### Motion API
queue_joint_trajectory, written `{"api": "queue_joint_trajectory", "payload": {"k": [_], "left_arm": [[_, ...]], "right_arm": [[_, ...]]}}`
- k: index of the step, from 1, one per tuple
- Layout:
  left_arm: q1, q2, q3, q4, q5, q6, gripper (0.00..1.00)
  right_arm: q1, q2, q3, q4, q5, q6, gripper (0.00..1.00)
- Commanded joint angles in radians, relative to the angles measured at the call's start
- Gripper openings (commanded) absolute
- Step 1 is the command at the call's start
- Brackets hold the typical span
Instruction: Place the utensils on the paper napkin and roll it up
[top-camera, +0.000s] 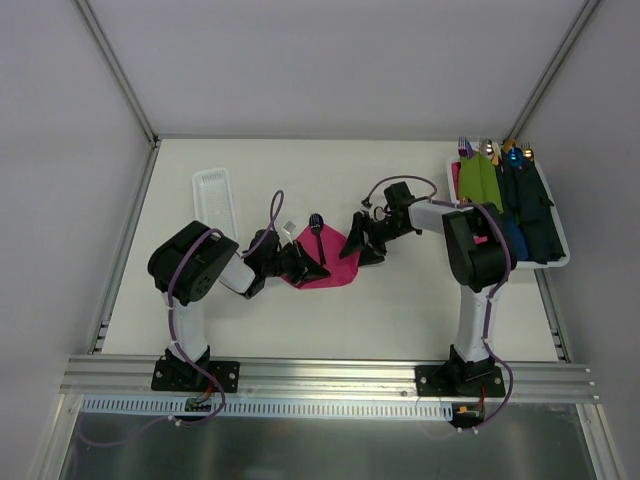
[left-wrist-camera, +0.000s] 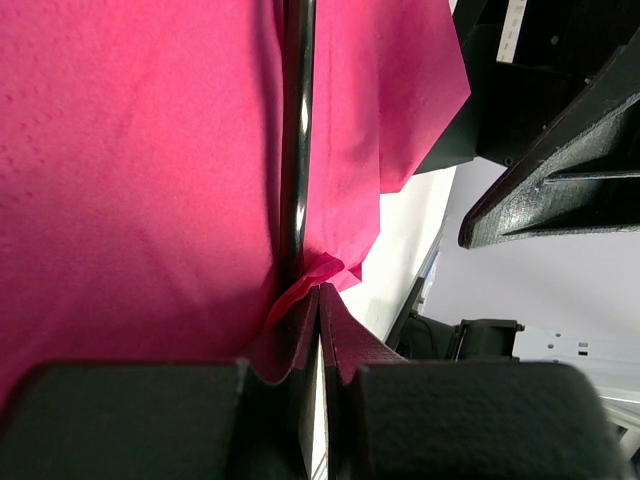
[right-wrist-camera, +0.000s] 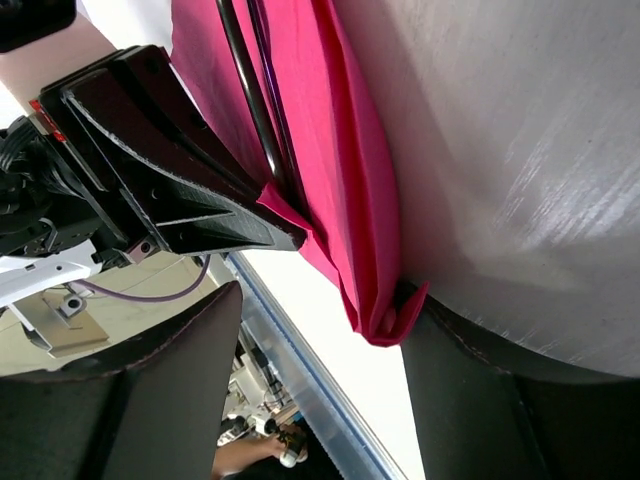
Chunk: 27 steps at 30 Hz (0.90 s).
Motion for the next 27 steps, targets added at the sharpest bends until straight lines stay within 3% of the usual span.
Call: {"api": "queue_joint_trajectory", "payload": {"k": [1,8,17,27], "left_arm": [[0.014,0.025,-0.016,-0.023,-0.028,0.023,0.0],[0.014,0.02,-0.018,-0.022,-0.029,0.024,0.0],[0.016,0.02,-0.023,-0.016,-0.031,0.024,0.0],[0.017,0.026,-0.021,-0.014,-0.034,0.021,0.0]], "right_arm": [[-0.002,-0.072,-0.031,0.097,0.022,0.034,0.66],[-0.055,-0.132,-0.098,0.178,0.126,0.088,0.66],[-0.08,-0.1,-0.093,0.314,0.06,0.174,0.66],[-0.077,-0.102,-0.128,0.273,0.016,0.149,0.56]]}}
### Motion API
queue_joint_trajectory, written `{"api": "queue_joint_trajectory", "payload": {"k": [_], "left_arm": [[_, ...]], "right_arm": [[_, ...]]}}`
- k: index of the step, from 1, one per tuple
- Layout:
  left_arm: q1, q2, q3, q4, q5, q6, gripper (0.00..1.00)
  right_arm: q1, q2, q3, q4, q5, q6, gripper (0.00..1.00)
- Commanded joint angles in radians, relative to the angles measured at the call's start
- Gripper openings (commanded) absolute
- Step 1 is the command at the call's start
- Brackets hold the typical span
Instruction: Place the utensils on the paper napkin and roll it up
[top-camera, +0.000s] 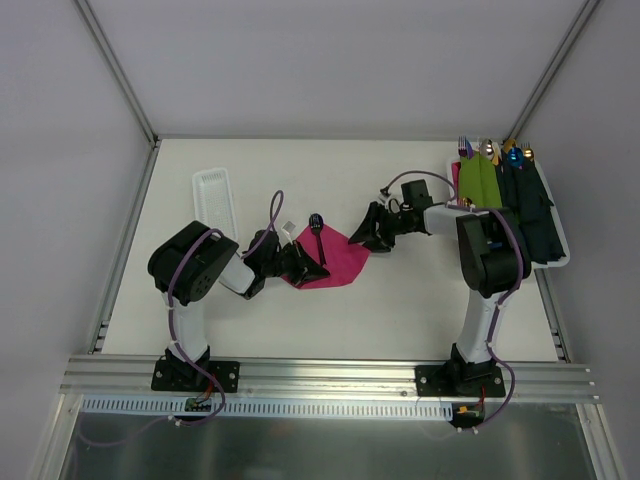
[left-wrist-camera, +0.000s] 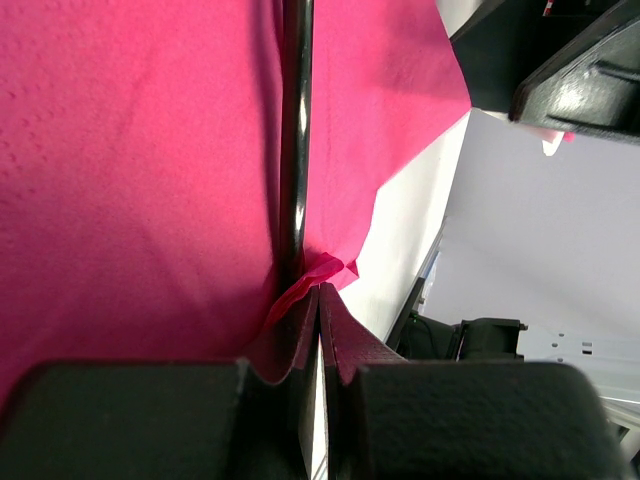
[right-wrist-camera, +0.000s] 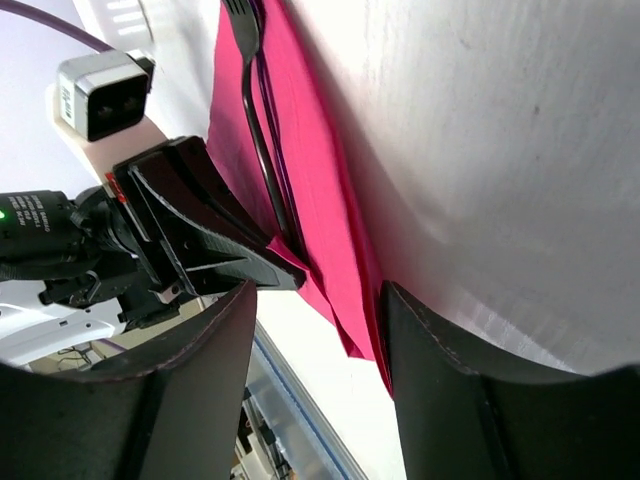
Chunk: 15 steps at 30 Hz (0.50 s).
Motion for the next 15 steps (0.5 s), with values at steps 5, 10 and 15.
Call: {"api": "queue_joint_trajectory", "payload": {"k": [5,10,15], "left_arm": [[0.017,0.025,-0.014,-0.03,-0.033,0.023,0.0],[0.015,0.025,-0.01,-0.033,-0.03,0.023,0.0],[0.017,0.025,-0.013,-0.032,-0.033,0.023,0.0]], "right_arm": [[0.001,-0.033,-0.008,-0.137,0.004,-0.123,0.57],[0.0,-0.033,-0.012,-0.191,0.037,-0.181,0.57],[-0.006,-0.034,-0.011,-0.188,0.033,-0.179,0.4]]}}
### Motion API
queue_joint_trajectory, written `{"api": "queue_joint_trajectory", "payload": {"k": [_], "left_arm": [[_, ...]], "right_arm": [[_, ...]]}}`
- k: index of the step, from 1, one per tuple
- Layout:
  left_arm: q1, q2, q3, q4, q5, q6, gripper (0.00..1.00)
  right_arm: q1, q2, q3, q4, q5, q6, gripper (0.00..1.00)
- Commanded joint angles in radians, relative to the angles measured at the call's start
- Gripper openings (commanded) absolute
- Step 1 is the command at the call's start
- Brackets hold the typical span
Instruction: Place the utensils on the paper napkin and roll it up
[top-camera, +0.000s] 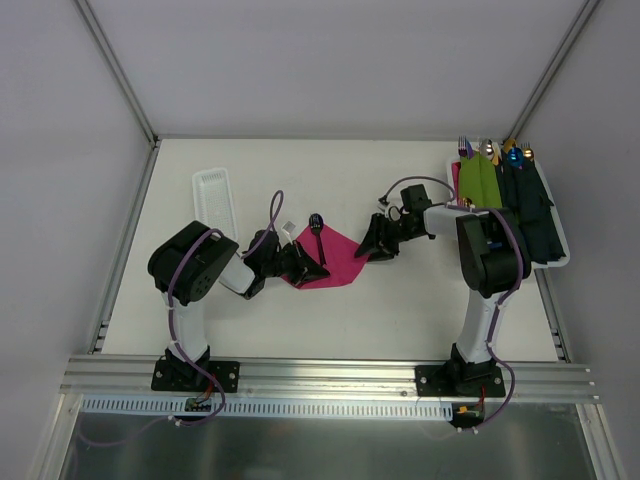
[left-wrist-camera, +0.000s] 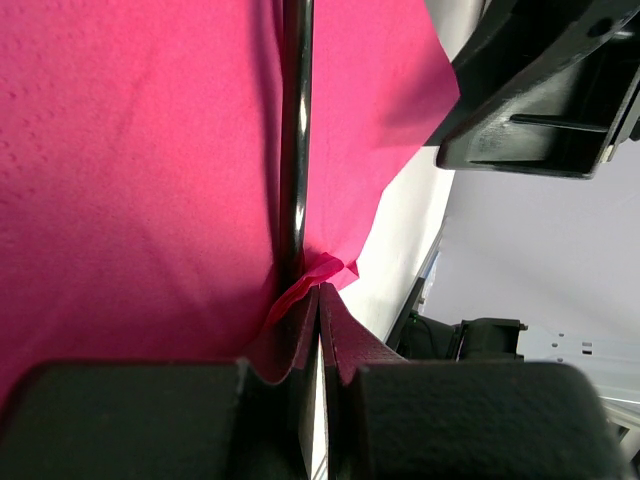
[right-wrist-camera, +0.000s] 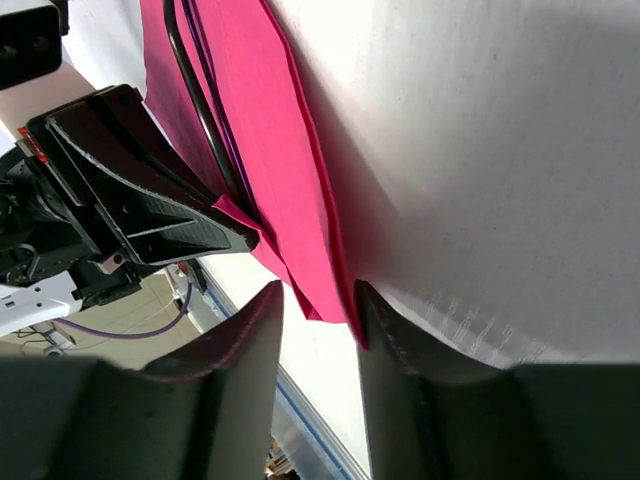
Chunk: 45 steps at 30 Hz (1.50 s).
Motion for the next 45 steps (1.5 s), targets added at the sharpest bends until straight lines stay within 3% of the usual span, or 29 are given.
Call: {"api": "queue_joint_trajectory", "payload": {"k": [1,3,15,29,45], "left_arm": [[0.015,0.025,-0.014,-0.035,-0.033,0.023,0.0],[0.017,0.023,-0.013,-0.038,-0.034,0.023,0.0],[0.017,0.031,-0.007,-0.05,-0.033,0.021,0.0],[0.015,0.017,-0.013,-0.065,-0.03,0.027,0.0],[0.017,-0.069,-0.02,-0.046,-0.016,0.037,0.0]], "right_arm": [[-0.007,-0.036,0.001,-0.025,0.003,-0.029,0.36],[-0.005,-0.048,0.009,-0.025,-0.016,-0.022,0.27],[0.044,-0.074,0.058,0.045,-0.102,0.145,0.05],[0.174,-0.004,0.125,0.128,-0.107,0.31,0.0],[0.208,0.079,0.176,0.091,-0.07,0.278,0.0]]}}
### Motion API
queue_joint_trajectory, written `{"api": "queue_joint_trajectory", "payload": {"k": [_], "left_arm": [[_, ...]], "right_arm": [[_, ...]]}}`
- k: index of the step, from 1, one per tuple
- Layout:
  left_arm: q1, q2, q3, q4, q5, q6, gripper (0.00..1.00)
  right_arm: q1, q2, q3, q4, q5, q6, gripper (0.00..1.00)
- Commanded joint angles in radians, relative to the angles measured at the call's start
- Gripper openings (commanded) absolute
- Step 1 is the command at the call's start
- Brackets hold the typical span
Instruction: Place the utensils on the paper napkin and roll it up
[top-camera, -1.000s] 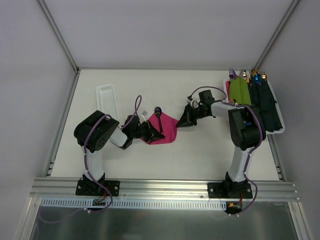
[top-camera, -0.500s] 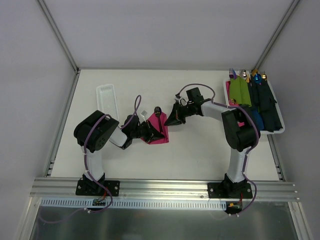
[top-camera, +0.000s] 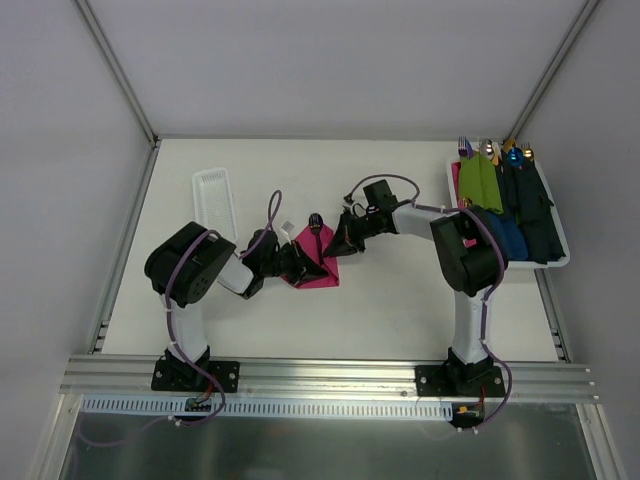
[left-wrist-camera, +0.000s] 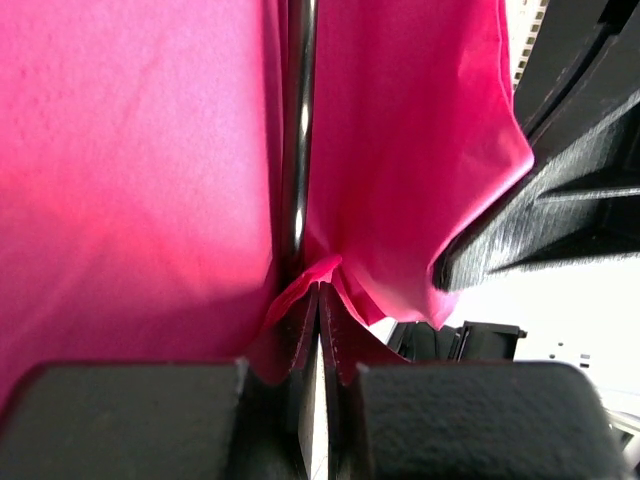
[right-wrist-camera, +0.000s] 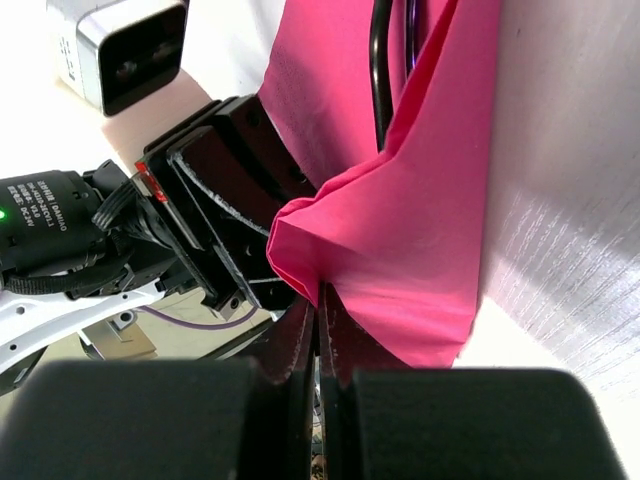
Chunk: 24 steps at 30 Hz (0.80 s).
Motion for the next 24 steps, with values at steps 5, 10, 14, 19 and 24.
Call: {"api": "queue_joint_trajectory", "payload": {"k": [5,10,14,19,24], "left_arm": [[0.011,-0.141,-0.01,-0.076,-0.013,0.051,0.0],[0.011,-0.192,-0.02,-0.14,-0.017,0.074,0.0],[0.011,-0.201,-0.051,-0.151,-0.021,0.08,0.0],[0.012,-0.222,-0.089,-0.154,-0.03,0.082,0.0],[0.017,-0.247,-0.108,-0.176,-0.048,0.088,0.0]], "right_arm": [[0.004,0.006,0.052,-0.027,0.01,-0.025,0.0],[0.004,0.004,0.051,-0.032,0.011,-0.028,0.0],[0.004,0.004,0.052,-0.032,0.011,-0.027,0.0],[0.004,0.006,0.049,-0.032,0.013,-0.027,0.0],[0.005,0.003,0.046,-0.032,0.014,-0.03,0.0]]}}
